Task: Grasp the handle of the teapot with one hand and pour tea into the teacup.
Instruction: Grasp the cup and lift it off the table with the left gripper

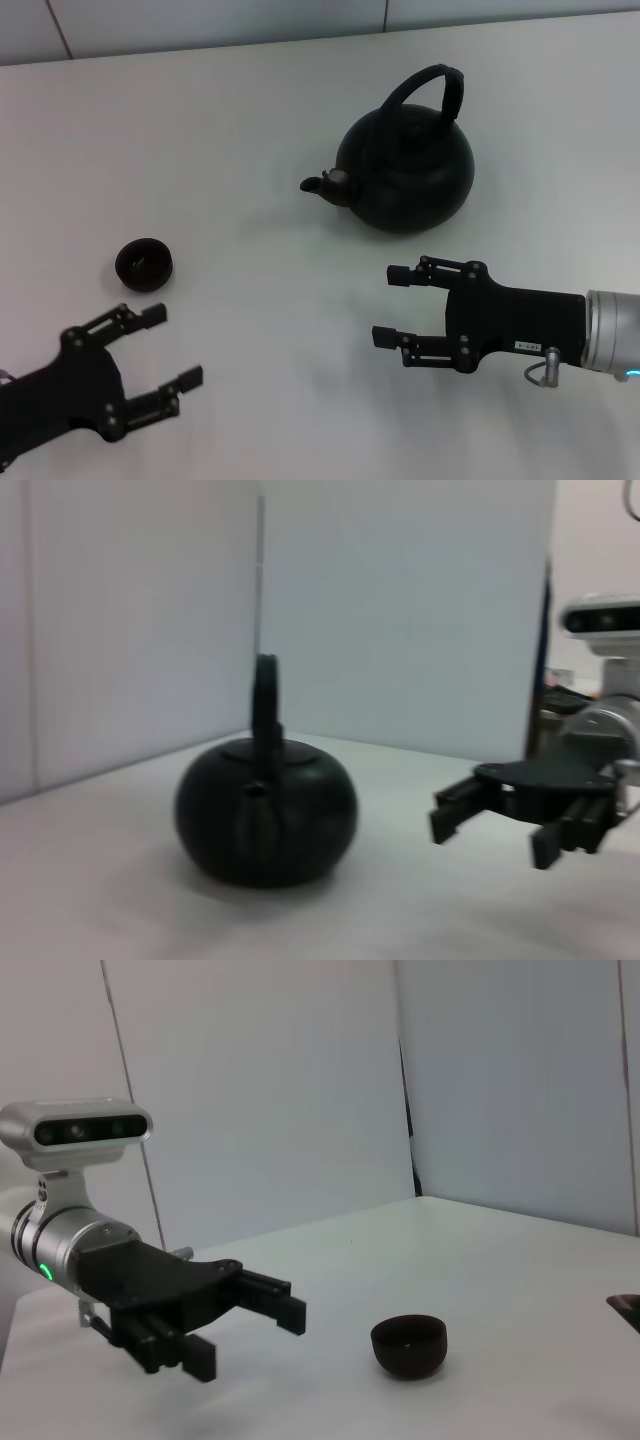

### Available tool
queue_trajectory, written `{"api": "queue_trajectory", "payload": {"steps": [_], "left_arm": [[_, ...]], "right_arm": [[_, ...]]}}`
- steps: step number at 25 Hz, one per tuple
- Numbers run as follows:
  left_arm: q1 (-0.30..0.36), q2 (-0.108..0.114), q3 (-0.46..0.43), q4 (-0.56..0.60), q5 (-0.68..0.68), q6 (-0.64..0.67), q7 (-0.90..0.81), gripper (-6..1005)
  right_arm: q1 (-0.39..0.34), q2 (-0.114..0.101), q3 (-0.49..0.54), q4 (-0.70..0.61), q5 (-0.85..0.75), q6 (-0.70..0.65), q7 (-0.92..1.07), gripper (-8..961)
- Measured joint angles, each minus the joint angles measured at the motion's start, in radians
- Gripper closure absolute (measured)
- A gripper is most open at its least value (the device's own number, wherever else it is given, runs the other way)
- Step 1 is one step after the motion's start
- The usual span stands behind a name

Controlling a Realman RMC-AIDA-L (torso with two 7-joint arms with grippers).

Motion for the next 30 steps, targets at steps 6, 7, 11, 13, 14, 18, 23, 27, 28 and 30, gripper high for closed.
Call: {"api": "queue_trajectory", "payload": {"steps": [6,7,11,13,14,18,23,27,28,30], "left_arm": [[0.038,0.0,-0.027,0.001,-0.11,-0.043,0.006,215],[0.047,0.0,-0.033,0.002,-0.135,-0.062,0.009,215],[0.056,0.0,-0.036,0.007,-0.159,-0.099,0.01,218],[0.063,0.001,-0.037,0.01,-0.188,-0.141,0.011,220],[0.063,0.001,-0.037,0.01,-0.188,-0.141,0.011,220],[0.07,0.001,-0.037,0.011,-0.225,-0.151,0.012,223],[0.067,0.001,-0.037,0.011,-0.227,-0.166,0.019,227],[0.064,-0.001,-0.031,0.005,-0.227,-0.2,0.037,230],[0.063,-0.002,-0.029,0.003,-0.227,-0.216,0.041,230],[0.062,-0.003,-0.029,0.001,-0.225,-0.236,0.054,232]], "right_arm": [[0.0,0.0,0.0,0.0,0.0,0.0,0.0,194],[0.0,0.0,0.0,0.0,0.0,0.0,0.0,194],[0.0,0.0,0.0,0.0,0.0,0.0,-0.001,194],[0.0,0.0,0.0,0.0,0.0,0.0,0.0,194],[0.0,0.0,0.0,0.0,0.0,0.0,0.0,195],[0.0,0.0,0.0,0.0,0.0,0.0,0.0,194],[0.0,0.0,0.0,0.001,0.001,0.0,0.0,194],[0.0,0.0,0.0,0.002,0.003,0.0,-0.001,194],[0.0,0.0,0.0,0.002,0.003,0.0,0.0,194],[0.0,0.0,0.0,0.002,0.004,0.0,-0.001,194]]}}
